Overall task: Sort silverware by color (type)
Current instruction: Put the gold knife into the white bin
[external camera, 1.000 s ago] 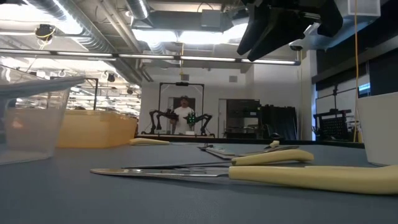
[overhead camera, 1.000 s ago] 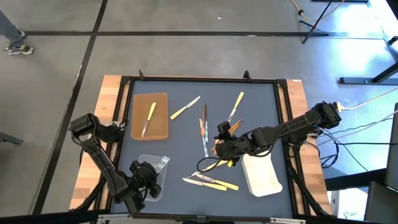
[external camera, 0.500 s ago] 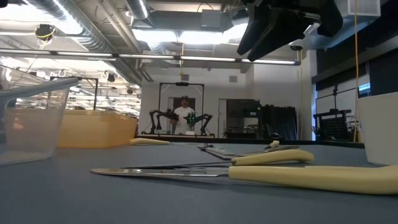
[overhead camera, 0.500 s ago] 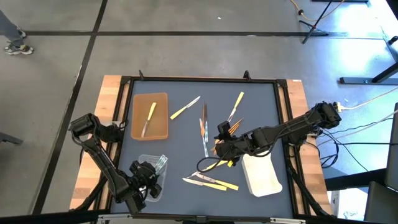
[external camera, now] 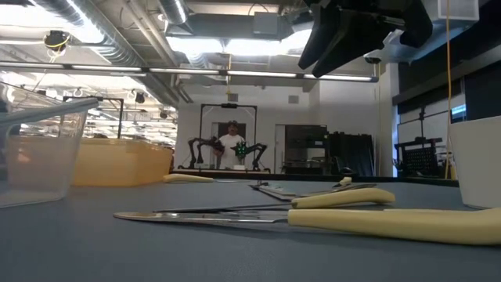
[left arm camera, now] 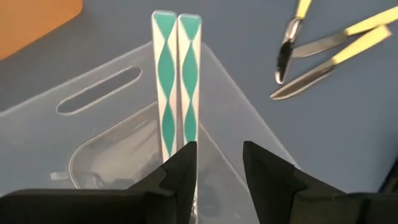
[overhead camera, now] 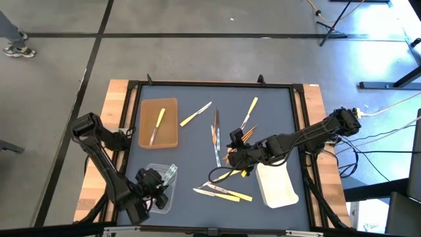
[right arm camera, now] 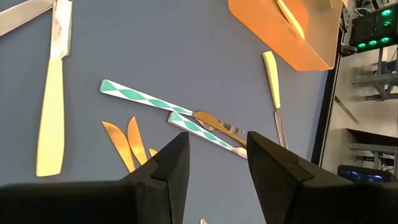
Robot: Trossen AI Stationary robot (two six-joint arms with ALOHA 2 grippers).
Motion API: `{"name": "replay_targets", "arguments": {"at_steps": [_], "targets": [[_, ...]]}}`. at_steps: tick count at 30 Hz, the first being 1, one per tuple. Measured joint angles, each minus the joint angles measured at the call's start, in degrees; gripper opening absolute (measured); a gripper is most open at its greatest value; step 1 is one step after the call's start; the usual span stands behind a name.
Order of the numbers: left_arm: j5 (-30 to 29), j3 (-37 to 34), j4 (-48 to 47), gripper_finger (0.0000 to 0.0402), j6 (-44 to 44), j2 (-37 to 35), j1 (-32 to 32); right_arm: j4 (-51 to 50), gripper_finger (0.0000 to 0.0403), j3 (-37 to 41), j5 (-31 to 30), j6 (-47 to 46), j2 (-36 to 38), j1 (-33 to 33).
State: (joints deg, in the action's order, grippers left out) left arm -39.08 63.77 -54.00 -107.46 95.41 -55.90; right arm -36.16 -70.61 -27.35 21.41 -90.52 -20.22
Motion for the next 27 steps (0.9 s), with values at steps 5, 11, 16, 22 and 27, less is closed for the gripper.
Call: {"name": "replay_targets", "arguments": {"at_steps": [5, 11, 16, 22, 27], "targets": [[-6.2, 0.0, 0.0, 0.0125, 3.3, -2.5, 1.3, 0.0, 0.0150, 0.0, 0.0, 0.0, 0.0, 0.0], [-8.9, 0.0, 0.1, 0.0125, 10.9, -7.1, 6.6, -2.1, 0.0150, 0.0, -0.5, 0.0, 0.0, 0.0], [-8.7, 0.0, 1.1, 0.0125, 23.5, -10.9, 12.7, -5.0, 0.0150, 0.0, -0.5, -0.1, 0.0, 0.0], [-6.2, 0.0, 2.3, 0.0125, 41.2, -14.5, 21.7, -9.4, 0.0150, 0.0, 3.2, -0.5, 1.2, 0.8], [1.2, 0.0, 5.3, 0.0125, 55.6, -15.2, 30.2, -17.5, 0.0150, 0.1, 11.3, -5.5, 4.9, 5.1]]}}
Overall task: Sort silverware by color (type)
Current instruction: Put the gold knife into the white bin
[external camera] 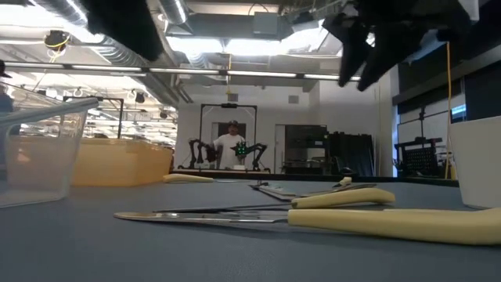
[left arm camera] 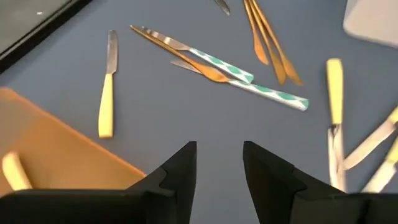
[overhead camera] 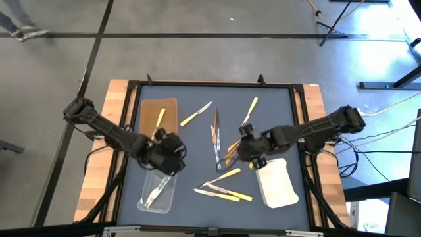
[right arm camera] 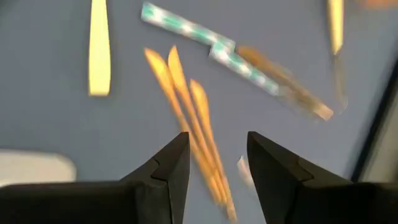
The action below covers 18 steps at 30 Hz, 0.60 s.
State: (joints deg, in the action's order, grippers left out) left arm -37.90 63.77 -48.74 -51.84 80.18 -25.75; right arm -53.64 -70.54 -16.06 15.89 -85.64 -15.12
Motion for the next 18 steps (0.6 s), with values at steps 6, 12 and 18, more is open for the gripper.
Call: {"name": "replay_targets", "arguments": {"at_steps": [6, 12, 18], "targets": [[4.3, 0.0, 6.0, 0.0125, 16.0, 0.4, 8.3, -3.5, 0.0150, 0.1, 4.2, -0.9, 4.8, 6.6], [11.8, 0.0, 16.8, 0.0125, 30.3, 0.4, 15.3, 1.0, 0.0150, 4.2, 10.1, -0.5, 6.7, 12.4], [19.1, 0.0, 23.0, 0.0125, 37.7, 0.4, 20.6, 11.2, 0.0150, 12.6, 15.0, -0.5, 6.7, 14.1]]}}
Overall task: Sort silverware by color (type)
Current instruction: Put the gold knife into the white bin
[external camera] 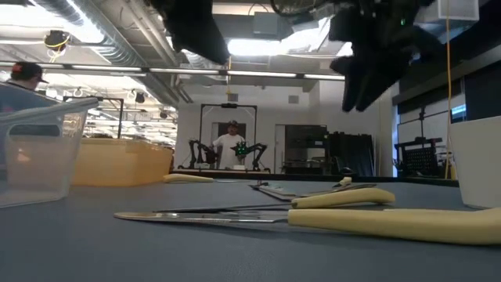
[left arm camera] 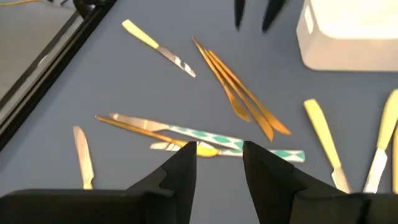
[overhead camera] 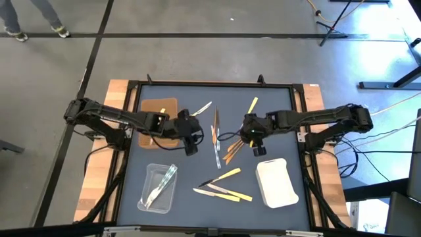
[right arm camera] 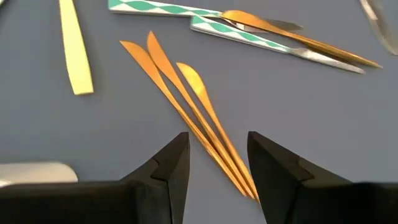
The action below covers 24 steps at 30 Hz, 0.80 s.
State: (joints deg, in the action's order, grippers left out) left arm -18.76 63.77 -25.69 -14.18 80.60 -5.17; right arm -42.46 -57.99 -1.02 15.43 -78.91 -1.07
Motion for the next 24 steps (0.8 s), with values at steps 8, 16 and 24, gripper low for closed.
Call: {"name": "replay_targets", "arguments": {"at_steps": [8, 16, 24], "targets": [[1.4, 0.0, 0.2, 0.0125, 0.9, 0.0, 3.5, 8.4, 0.0150, 7.9, 1.7, 0.0, 0.0, 0.0], [1.6, 0.0, 0.2, 0.0125, 0.9, 0.0, 3.7, 17.4, 0.0150, 12.2, 2.3, -0.1, -0.9, 0.0], [1.5, 0.0, 0.4, 0.0125, 0.9, 0.0, 3.6, 21.3, 0.0150, 13.7, 3.6, -0.1, -6.6, 0.0]]}}
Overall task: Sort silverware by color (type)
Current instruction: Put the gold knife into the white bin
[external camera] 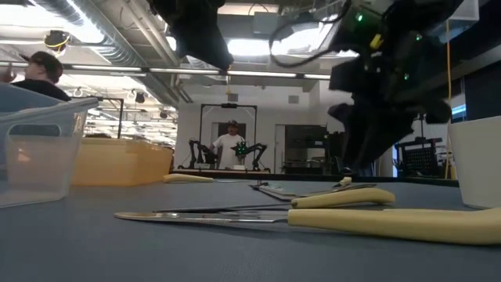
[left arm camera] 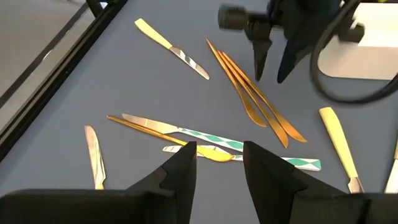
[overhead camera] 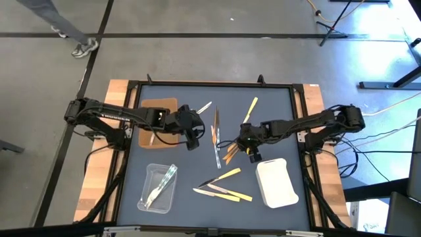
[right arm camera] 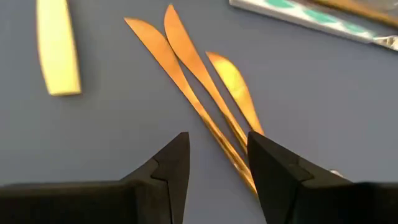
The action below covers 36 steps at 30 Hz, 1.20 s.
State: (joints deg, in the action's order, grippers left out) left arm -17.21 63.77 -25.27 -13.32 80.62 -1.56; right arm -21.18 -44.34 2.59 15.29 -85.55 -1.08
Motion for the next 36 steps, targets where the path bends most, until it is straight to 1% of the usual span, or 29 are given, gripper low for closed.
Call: {"name": "replay_targets", "arguments": {"at_steps": [10, 18, 25, 28, 30, 36], "targets": [[0.0, 0.0, 0.4, 0.0125, 0.0, 0.0, 0.0, 1.7, 0.0150, 0.0, -0.7, 0.4, -6.4, 0.0], [0.0, 0.0, 0.5, 0.0125, 0.0, 0.0, 0.0, 1.4, 0.0150, -0.1, -0.4, 0.4, -6.9, 0.0], [0.0, 0.0, 0.5, 0.0125, 0.0, 0.0, 0.0, -0.8, 0.0150, -0.2, 0.0, 0.4, -6.9, 0.0], [0.0, 0.0, 0.5, 0.0125, 0.0, 0.0, 0.0, -1.2, 0.0149, -0.2, 0.0, 1.6, -6.9, 0.0], [0.0, 0.0, 0.5, 0.0125, 0.0, 0.0, 0.0, -1.2, 0.0145, -0.2, 0.0, 2.9, -6.9, 0.0], [0.0, 0.0, 0.5, 0.0125, 0.0, 0.0, 0.0, -1.5, 0.0116, -0.4, -0.6, 3.3, -6.9, -0.1]]}}
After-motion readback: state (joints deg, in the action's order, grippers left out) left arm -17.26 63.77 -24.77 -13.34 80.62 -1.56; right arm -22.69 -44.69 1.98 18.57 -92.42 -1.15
